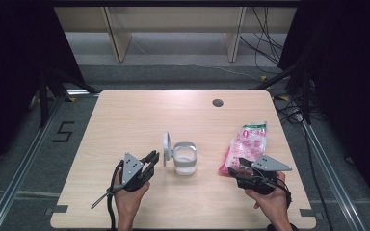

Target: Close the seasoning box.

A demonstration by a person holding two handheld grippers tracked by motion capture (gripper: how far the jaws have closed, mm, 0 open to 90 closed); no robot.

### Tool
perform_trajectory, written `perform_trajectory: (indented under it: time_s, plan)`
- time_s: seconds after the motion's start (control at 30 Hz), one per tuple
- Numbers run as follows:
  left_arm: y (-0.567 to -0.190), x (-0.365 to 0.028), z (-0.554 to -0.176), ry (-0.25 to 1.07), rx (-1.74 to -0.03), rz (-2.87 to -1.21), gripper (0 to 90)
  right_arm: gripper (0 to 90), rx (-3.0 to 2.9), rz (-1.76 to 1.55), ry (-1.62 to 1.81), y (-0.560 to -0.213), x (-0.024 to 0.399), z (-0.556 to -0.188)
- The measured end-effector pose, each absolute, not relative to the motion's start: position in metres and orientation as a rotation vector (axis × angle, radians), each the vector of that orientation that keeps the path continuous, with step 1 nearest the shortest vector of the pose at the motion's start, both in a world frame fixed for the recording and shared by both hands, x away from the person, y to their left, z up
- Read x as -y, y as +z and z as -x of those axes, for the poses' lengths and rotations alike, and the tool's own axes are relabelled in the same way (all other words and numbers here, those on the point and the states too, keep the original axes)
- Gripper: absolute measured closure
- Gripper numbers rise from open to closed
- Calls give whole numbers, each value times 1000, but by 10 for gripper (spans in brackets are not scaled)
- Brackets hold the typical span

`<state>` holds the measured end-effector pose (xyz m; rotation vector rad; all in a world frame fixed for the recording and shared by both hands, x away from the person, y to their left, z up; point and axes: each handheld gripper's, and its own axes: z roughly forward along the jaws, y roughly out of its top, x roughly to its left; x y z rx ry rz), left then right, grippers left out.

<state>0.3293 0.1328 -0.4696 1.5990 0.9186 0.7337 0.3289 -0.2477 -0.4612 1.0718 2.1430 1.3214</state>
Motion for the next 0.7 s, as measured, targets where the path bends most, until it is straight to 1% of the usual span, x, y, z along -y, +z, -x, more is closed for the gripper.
perform_trajectory:
  time_s: [0.27, 0.47, 0.7]
  plan:
    - [-466, -131, -334, 729, -916, -1596, 890, 429, -2149, -1063, 1314, -461, 248, -326]
    - [-460, -125, -337, 708, -890, -1603, 891, 429, -2154, -1042, 1314, -461, 248, -326]
    - [-451, -126, -338, 714, -880, -1599, 891, 424, -2156, -1037, 1312, -461, 247, -325]
